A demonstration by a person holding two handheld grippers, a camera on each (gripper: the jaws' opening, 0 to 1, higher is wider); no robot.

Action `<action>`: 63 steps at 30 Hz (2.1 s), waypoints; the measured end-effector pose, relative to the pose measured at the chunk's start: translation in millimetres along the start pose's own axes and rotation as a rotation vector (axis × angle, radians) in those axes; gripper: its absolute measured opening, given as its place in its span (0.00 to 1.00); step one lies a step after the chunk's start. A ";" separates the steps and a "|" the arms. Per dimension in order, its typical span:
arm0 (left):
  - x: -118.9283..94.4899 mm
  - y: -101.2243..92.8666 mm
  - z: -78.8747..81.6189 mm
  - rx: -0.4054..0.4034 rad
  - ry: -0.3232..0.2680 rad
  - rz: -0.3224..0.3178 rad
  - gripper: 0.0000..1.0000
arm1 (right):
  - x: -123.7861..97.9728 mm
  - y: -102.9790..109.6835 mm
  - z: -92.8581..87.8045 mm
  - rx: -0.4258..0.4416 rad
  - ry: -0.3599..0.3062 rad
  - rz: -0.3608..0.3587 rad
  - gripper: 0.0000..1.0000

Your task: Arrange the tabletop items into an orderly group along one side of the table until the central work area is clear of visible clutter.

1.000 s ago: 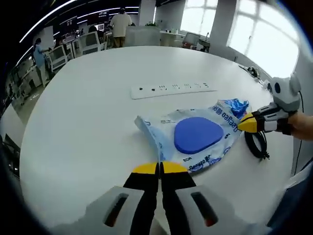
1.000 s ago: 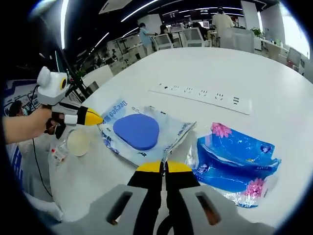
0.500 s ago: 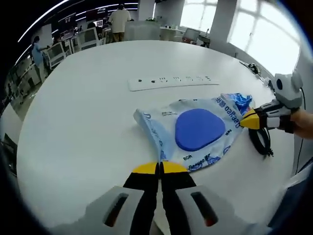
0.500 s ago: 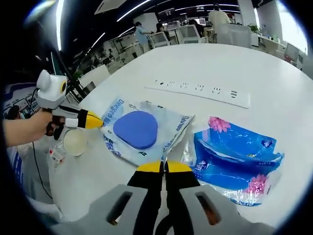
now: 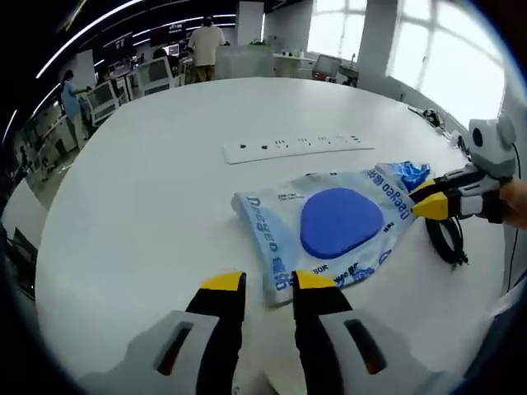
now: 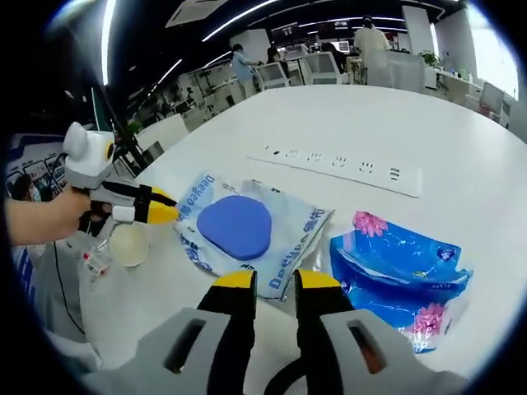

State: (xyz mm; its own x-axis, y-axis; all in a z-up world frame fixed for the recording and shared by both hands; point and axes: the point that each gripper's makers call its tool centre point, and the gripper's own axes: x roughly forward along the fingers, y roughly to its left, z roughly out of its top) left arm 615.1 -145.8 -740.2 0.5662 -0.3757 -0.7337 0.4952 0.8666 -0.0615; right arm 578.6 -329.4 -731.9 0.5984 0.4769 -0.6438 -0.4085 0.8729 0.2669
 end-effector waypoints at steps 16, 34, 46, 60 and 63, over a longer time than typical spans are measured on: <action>-41.8 -15.5 20.6 -0.121 -0.151 -0.035 0.94 | -49.3 29.4 2.1 -0.011 -0.080 0.034 0.52; -104.1 -54.4 -24.2 -0.040 -0.094 -0.038 1.00 | -131.8 34.0 -50.0 0.065 -0.077 0.022 0.69; -134.1 -47.4 -48.2 -0.083 -0.083 0.002 1.00 | -168.0 41.2 -73.4 0.103 -0.100 0.035 0.69; -139.4 -53.1 -54.9 -0.103 -0.071 0.000 1.00 | -188.8 28.6 -111.6 0.171 -0.065 0.008 0.68; -137.3 -56.3 -54.8 -0.105 -0.070 -0.005 1.00 | -188.1 27.8 -115.0 0.168 -0.058 -0.002 0.67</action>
State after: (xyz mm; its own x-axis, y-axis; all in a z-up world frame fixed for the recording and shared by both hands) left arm 473.4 -125.0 -673.1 0.6103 -0.3988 -0.6844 0.4287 0.8929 -0.1379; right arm 375.5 -406.7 -685.8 0.6398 0.4763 -0.6032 -0.2895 0.8764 0.3849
